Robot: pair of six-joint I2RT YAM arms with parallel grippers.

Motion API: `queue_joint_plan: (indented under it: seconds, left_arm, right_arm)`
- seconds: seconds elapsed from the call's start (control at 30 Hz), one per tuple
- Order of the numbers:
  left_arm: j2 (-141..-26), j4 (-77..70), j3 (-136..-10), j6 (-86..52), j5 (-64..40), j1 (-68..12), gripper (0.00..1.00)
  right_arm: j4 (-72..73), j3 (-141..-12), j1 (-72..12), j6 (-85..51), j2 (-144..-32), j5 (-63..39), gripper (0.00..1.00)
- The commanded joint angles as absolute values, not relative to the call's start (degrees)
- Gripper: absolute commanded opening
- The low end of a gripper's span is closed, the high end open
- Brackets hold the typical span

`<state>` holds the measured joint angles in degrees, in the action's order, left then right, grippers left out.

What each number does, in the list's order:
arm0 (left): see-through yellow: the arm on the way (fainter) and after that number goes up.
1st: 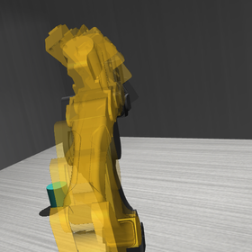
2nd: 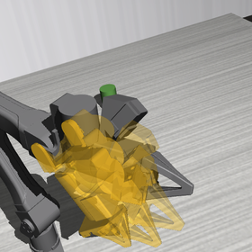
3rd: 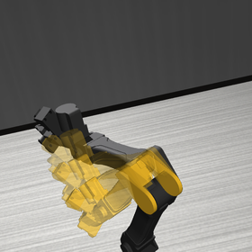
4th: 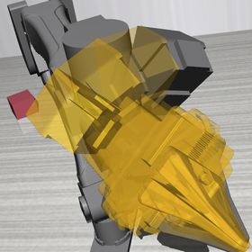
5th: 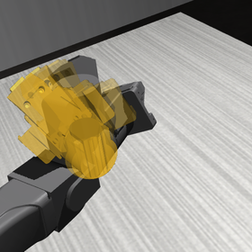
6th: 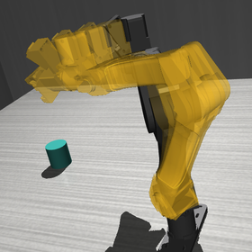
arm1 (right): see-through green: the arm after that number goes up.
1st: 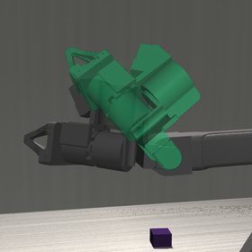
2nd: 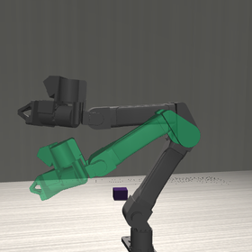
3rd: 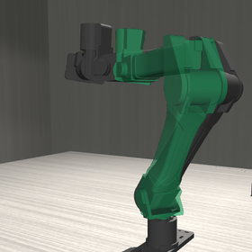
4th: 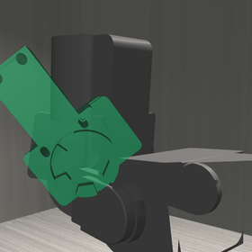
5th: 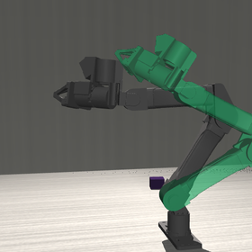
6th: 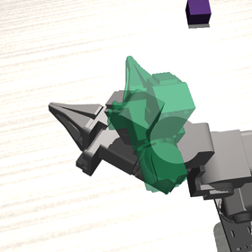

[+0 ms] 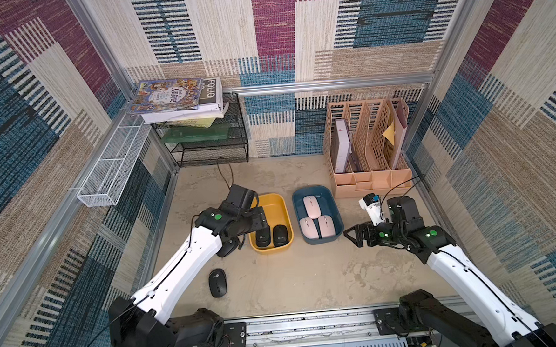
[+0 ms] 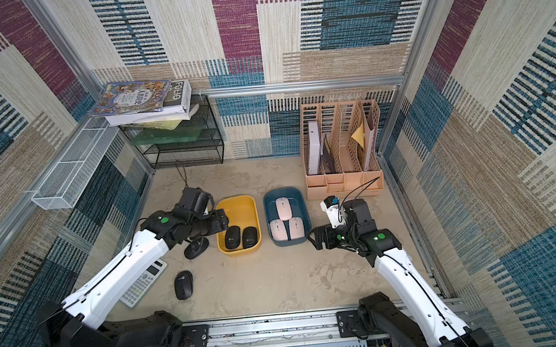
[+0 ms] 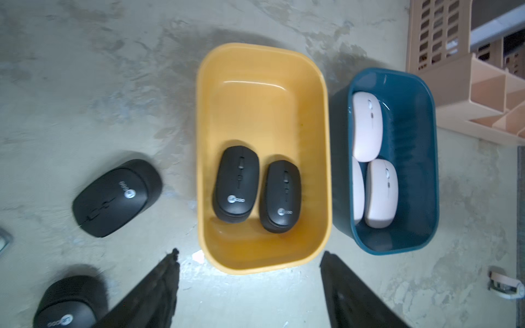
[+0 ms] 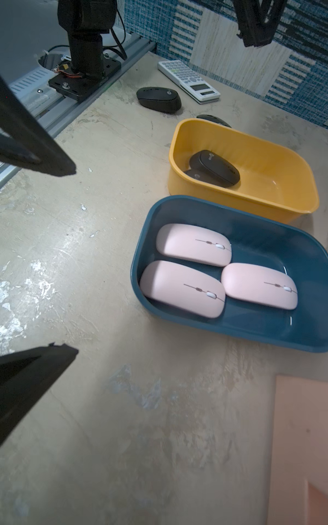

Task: Place the mice by color into the storage box
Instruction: Place the mouse in the storage box, then pick up the mouse from the center of the board.

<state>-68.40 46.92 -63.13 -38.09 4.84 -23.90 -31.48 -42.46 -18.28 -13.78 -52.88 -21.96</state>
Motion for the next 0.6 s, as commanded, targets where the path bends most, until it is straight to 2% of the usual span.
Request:
queue_joint_plan:
  seconds: [0.0, 0.27, 0.57]
  left_arm:
    - [-63.1, 50.9, -58.7, -37.5, 4.2, -19.1, 0.83]
    - [-58.5, 51.2, -46.0, -42.2, -0.7, -7.8, 0.90]
    - [-61.2, 50.1, -41.3, -38.6, 3.2, -6.3, 0.92]
  right_arm:
    - [-29.7, -43.1, -21.6, -14.3, -54.7, -21.7, 0.96]
    - [-28.8, -45.7, -28.0, -15.8, -58.5, -18.4, 0.96]
    - [-27.8, -45.0, -29.8, -16.5, -59.0, -18.3, 0.96]
